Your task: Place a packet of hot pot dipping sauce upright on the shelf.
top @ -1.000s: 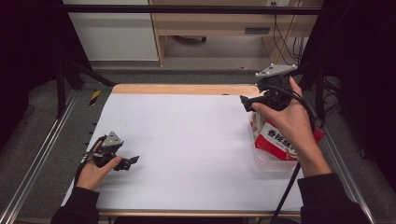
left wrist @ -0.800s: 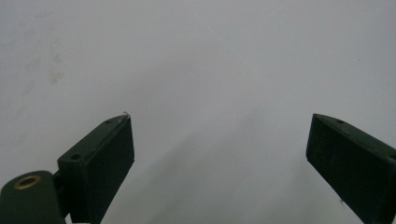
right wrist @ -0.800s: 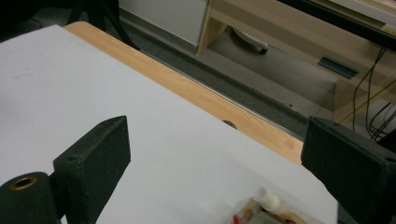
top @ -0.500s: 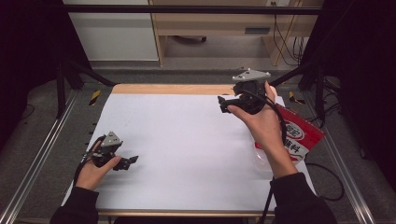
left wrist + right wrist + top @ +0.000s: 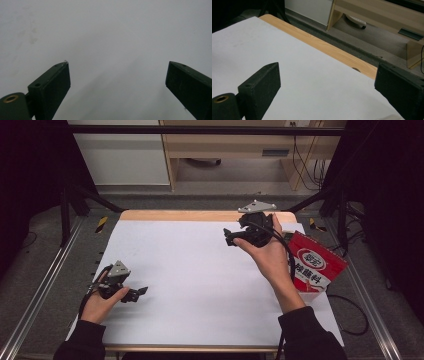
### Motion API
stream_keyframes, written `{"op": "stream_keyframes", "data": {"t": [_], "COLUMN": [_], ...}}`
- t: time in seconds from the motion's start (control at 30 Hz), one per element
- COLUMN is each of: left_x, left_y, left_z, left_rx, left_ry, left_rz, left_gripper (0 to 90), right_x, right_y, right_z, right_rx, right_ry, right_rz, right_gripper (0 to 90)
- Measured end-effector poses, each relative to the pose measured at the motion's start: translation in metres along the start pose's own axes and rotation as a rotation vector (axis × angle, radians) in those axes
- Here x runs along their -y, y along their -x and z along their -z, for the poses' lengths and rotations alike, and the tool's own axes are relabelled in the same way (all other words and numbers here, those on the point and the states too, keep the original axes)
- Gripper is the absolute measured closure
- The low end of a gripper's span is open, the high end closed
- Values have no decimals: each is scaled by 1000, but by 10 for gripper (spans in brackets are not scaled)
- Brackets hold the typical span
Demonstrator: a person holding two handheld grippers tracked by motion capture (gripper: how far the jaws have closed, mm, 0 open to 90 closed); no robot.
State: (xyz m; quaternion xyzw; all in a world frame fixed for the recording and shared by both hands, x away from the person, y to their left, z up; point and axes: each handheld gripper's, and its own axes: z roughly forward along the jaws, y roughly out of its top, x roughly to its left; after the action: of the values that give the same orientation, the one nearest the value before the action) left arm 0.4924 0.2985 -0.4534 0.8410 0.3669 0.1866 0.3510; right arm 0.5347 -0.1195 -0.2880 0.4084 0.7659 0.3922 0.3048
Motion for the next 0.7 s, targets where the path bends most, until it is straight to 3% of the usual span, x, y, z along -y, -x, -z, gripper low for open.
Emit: {"op": "stream_keyframes", "data": {"t": [0.43, 0.7], "left_x": [0, 0], "left_y": [0, 0], "left_z": [0, 0], "left_rx": [-1, -2], "left_ry": [1, 0], "left_rz": [0, 0], "left_gripper": [58, 58], "right_x": [13, 33], "right_y": [-5, -10], "right_z": [3, 2], "right_rx": [-2, 2], "right_ry": [-9, -12], "right_rz": [-13, -37], "right_gripper": [70, 71]}}
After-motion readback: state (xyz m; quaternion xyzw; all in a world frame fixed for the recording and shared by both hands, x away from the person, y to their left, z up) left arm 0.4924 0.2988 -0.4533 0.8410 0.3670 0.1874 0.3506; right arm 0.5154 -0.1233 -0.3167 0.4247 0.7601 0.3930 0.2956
